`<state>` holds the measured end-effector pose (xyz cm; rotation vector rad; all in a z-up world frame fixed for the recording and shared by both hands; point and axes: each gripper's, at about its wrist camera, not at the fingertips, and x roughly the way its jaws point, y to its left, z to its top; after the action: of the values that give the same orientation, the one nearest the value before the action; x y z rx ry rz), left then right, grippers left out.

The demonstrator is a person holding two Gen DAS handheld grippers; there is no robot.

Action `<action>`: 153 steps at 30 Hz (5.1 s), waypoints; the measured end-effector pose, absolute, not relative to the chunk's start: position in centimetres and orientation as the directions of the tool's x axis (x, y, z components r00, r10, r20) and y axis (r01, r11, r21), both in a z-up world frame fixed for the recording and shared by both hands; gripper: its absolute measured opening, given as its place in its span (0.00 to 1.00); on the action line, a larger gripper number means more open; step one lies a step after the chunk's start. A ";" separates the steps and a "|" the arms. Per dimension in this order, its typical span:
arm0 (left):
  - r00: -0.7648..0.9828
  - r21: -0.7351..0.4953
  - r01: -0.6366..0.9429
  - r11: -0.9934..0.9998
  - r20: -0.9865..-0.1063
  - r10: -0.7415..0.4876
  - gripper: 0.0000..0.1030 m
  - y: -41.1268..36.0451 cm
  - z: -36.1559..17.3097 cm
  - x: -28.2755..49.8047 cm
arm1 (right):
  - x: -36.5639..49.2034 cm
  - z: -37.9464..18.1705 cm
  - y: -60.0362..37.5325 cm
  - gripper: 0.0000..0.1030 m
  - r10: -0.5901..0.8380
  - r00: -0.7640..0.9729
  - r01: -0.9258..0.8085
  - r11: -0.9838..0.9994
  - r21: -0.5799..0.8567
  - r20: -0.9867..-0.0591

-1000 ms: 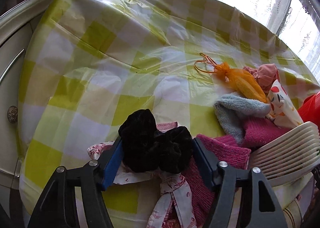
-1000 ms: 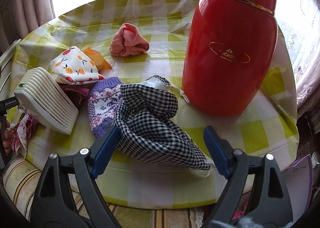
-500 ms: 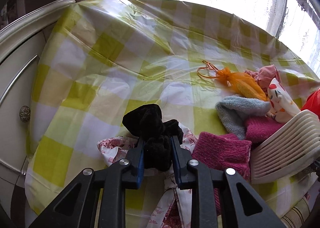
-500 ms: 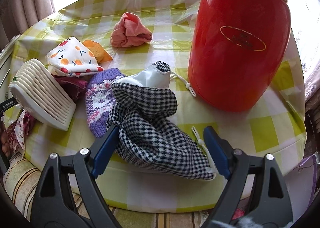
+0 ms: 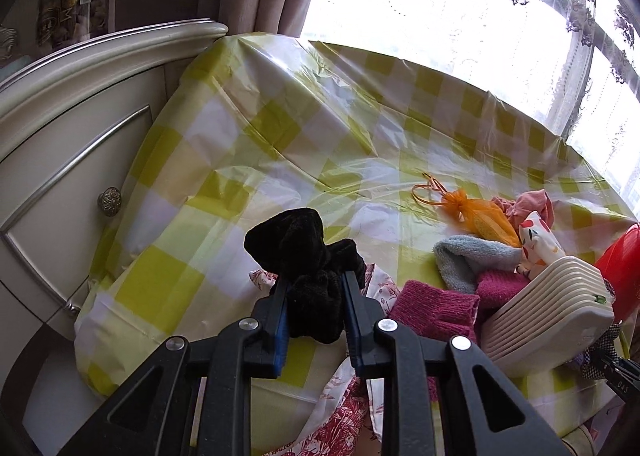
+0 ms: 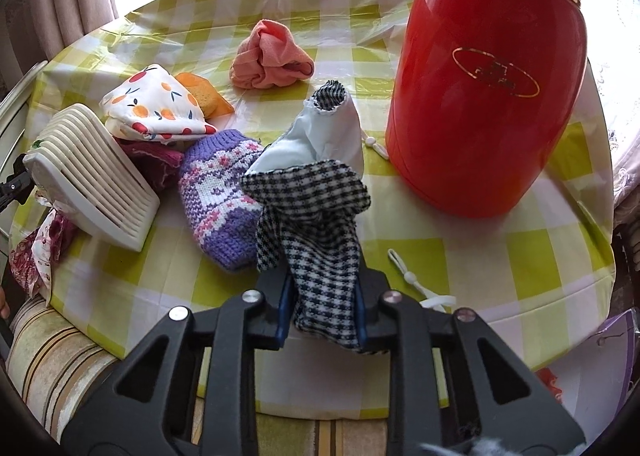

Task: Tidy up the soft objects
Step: 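Grasp the gingham cloth with the right tool while the left tool grasps the black scrunchie, then carry the gingham cloth and black scrunchie to the purple box and release them inside, then withdraw both open tools from the box back over the table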

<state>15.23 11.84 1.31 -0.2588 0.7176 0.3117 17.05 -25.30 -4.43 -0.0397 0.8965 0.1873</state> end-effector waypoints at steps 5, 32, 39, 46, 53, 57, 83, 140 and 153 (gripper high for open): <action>0.724 -0.126 -0.358 0.925 -0.663 0.190 0.24 11.0 1.9 14.0 | 16.0 -3.8 -25.4 0.20 0.149 0.625 -0.186 0.982 0.039 -0.766; 0.779 -0.161 -0.228 0.960 -0.622 0.081 0.24 4.9 5.3 9.8 | 10.0 0.0 -28.6 0.18 0.154 0.675 -0.158 0.985 0.063 -0.721; 0.785 -0.169 -0.143 0.975 -0.619 0.008 0.24 1.7 6.0 8.9 | 8.2 0.3 -30.2 0.18 0.150 0.675 -0.143 0.987 0.072 -0.722; 0.780 -0.188 -0.054 0.981 -0.621 -0.077 0.24 -2.0 6.5 8.2 | 6.5 0.6 -32.2 0.18 0.144 0.675 -0.118 0.989 0.086 -0.723; 0.751 -0.211 0.065 0.975 -0.634 -0.187 0.24 -6.7 6.7 7.5 | 4.4 0.7 -34.9 0.18 0.126 0.678 -0.080 0.992 0.097 -0.724; 0.727 -0.231 0.131 0.964 -0.639 -0.251 0.24 -9.3 6.8 6.9 | 3.2 0.9 -36.9 0.18 0.109 0.684 -0.048 0.993 0.105 -0.721; 0.467 -0.226 0.547 0.806 -0.717 -0.518 0.24 -28.1 6.1 2.2 | -1.9 1.3 -49.4 0.18 -0.063 0.706 0.184 0.978 0.097 -0.706; 0.646 -0.341 0.047 0.939 -0.707 -0.289 0.53 -4.8 5.2 5.6 | 0.4 3.5 -39.5 0.48 0.072 0.706 -0.047 0.997 0.055 -0.705; 0.657 -0.361 -0.148 0.921 -0.731 -0.182 0.53 3.7 4.2 7.1 | 3.2 2.7 -34.5 0.63 0.125 0.662 -0.141 0.989 0.041 -0.739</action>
<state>7.11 3.65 4.22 -0.4133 0.8600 -0.0200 3.20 -34.53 2.66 -0.0201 0.8337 0.1507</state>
